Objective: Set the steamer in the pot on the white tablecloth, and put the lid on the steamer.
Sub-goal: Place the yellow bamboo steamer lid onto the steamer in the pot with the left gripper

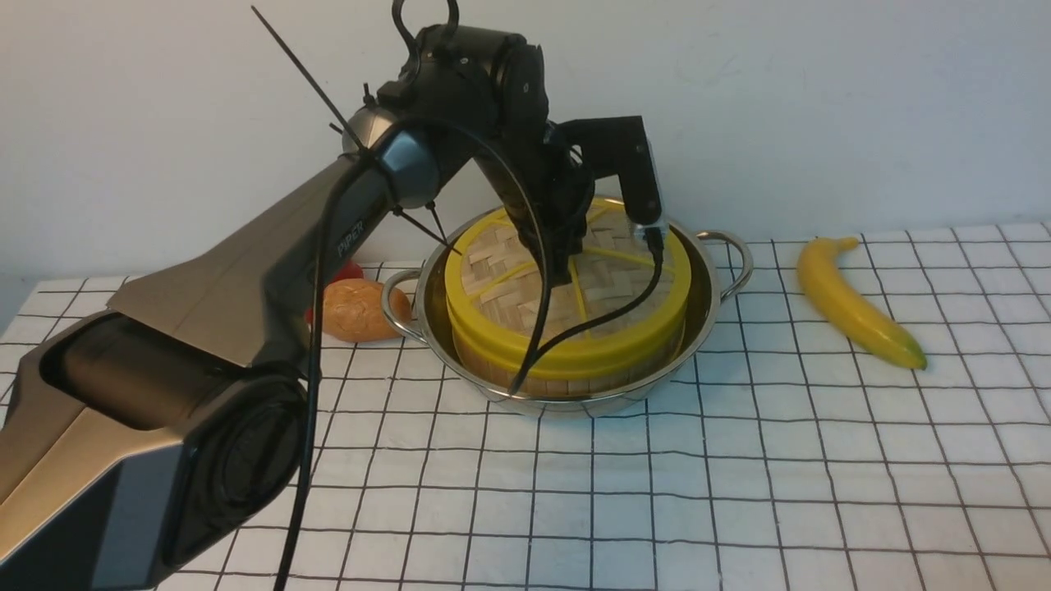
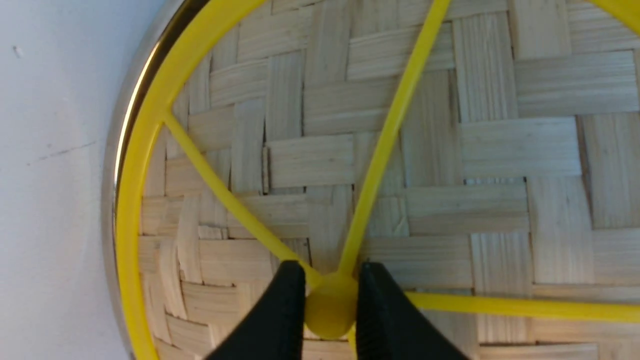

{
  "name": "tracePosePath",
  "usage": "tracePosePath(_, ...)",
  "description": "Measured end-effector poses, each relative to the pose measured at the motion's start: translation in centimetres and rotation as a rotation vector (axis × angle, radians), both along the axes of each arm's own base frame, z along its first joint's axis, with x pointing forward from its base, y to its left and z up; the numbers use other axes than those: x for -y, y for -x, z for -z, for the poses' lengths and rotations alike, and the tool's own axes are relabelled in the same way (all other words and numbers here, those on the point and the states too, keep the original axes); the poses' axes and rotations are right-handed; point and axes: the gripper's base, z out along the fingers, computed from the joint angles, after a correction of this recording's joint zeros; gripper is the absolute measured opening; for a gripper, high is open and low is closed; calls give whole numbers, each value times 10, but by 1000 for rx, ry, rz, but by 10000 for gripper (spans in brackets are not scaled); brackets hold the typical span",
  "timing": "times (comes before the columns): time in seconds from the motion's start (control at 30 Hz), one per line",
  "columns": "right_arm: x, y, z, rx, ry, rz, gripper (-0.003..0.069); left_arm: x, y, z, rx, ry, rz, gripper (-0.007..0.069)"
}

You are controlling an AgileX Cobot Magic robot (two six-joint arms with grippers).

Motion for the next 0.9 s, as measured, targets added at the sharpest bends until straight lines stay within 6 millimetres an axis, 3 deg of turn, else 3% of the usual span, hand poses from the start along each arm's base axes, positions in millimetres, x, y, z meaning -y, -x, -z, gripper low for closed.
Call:
tracePosePath(0.77, 0, 0, 0, 0, 0, 0, 243, -5, 1, 0, -13, -37, -72, 123)
tracePosePath(0.9, 0, 0, 0, 0, 0, 0, 243, -5, 1, 0, -14, -39, -74, 151)
